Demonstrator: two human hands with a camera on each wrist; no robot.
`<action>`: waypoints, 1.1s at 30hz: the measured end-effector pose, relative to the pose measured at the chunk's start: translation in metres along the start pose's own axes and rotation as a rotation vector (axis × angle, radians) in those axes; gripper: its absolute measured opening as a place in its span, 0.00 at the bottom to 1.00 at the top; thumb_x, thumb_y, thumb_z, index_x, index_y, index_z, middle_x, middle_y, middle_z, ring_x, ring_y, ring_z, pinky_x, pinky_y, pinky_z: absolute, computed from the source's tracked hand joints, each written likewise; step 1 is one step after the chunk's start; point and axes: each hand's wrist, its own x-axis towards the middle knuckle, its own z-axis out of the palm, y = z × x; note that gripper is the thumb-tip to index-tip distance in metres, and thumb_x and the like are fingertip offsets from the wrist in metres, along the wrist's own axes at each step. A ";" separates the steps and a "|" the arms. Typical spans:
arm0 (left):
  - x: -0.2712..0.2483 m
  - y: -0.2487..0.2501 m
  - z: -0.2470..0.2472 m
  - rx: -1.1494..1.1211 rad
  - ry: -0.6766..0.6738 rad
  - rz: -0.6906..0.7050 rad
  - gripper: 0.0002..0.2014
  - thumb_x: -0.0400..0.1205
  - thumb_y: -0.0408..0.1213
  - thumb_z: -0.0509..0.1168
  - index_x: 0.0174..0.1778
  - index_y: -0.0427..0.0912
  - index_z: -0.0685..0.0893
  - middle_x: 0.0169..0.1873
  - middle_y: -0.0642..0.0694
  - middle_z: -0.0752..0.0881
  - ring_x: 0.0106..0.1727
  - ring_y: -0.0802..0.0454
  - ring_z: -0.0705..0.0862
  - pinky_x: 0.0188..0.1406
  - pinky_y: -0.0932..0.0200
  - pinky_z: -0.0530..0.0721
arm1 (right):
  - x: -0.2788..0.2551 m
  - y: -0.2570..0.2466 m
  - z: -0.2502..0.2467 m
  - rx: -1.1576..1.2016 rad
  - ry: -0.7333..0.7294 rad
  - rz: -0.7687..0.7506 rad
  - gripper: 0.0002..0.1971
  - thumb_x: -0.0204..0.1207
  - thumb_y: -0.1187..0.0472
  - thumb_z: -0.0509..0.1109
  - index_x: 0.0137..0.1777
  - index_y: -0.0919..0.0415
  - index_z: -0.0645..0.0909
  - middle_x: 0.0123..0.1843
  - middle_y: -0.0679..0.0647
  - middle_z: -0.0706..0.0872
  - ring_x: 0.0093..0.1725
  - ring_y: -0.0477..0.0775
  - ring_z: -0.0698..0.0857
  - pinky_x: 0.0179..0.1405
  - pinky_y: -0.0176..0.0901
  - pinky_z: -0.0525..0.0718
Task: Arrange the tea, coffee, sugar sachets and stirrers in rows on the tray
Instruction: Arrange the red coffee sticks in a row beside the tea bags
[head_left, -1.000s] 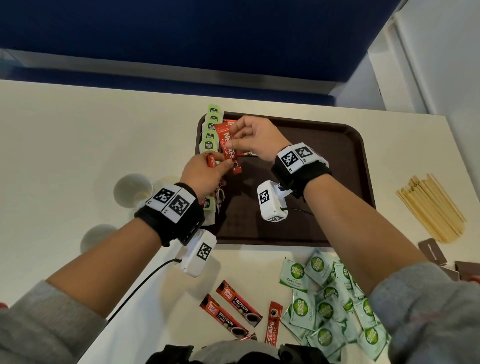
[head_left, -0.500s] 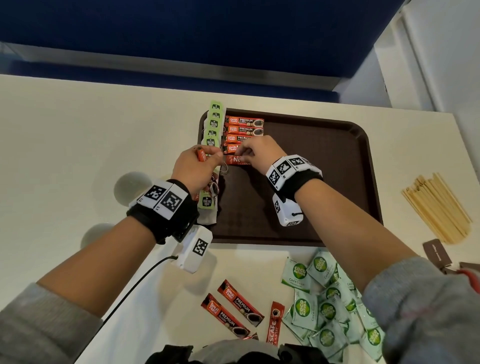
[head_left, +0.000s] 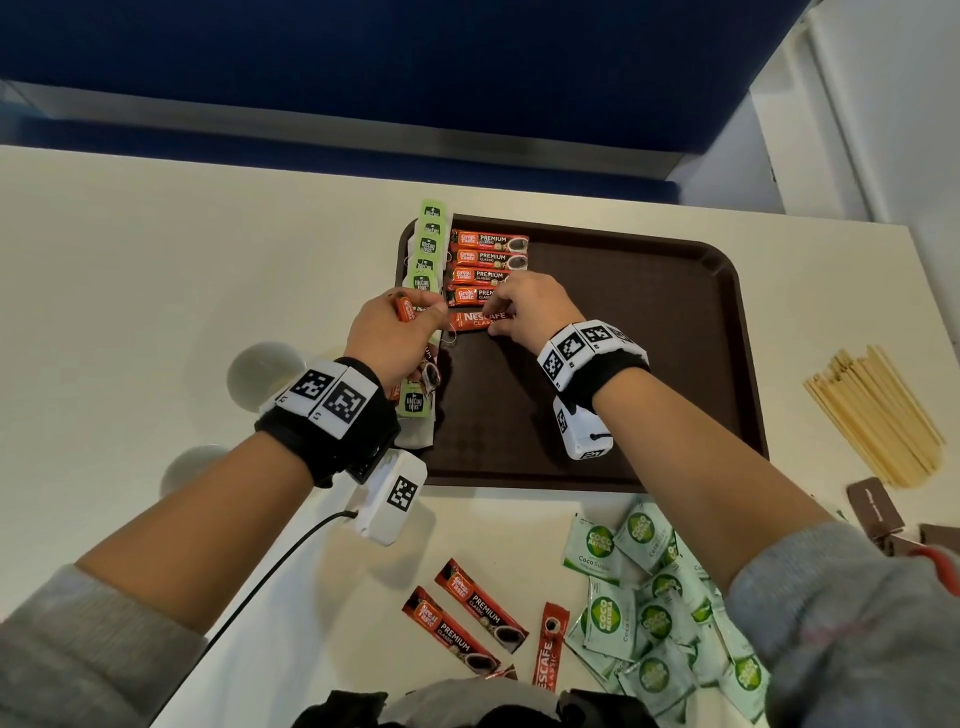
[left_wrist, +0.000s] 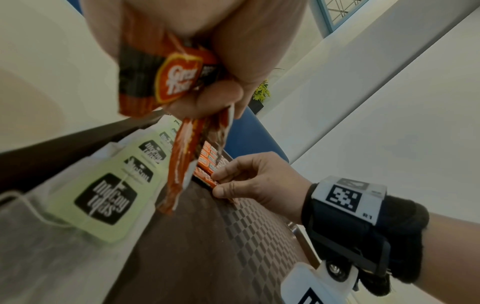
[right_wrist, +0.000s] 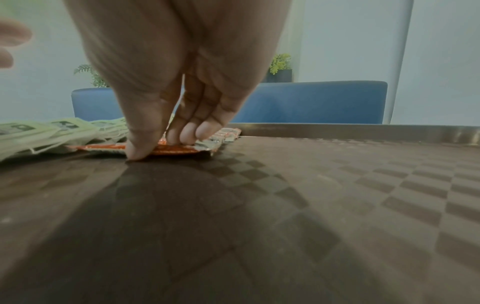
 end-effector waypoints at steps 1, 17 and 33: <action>0.000 -0.001 0.000 -0.002 0.002 0.002 0.05 0.81 0.42 0.66 0.39 0.55 0.82 0.52 0.47 0.89 0.39 0.52 0.84 0.24 0.63 0.76 | 0.001 -0.001 0.000 0.001 0.007 0.007 0.12 0.72 0.58 0.76 0.55 0.56 0.86 0.60 0.54 0.81 0.60 0.54 0.80 0.60 0.46 0.77; 0.006 -0.006 0.001 0.005 0.026 0.002 0.11 0.78 0.49 0.70 0.32 0.50 0.79 0.32 0.50 0.83 0.36 0.48 0.82 0.40 0.51 0.82 | 0.004 -0.004 0.004 0.038 0.050 0.004 0.13 0.70 0.58 0.78 0.53 0.58 0.85 0.59 0.55 0.81 0.58 0.55 0.80 0.60 0.47 0.79; -0.004 0.005 0.003 -0.193 0.025 -0.009 0.17 0.79 0.53 0.68 0.39 0.41 0.82 0.26 0.47 0.84 0.19 0.59 0.83 0.23 0.65 0.84 | -0.019 -0.027 -0.021 0.539 -0.188 -0.136 0.11 0.76 0.54 0.72 0.48 0.62 0.87 0.42 0.58 0.90 0.42 0.50 0.88 0.48 0.49 0.87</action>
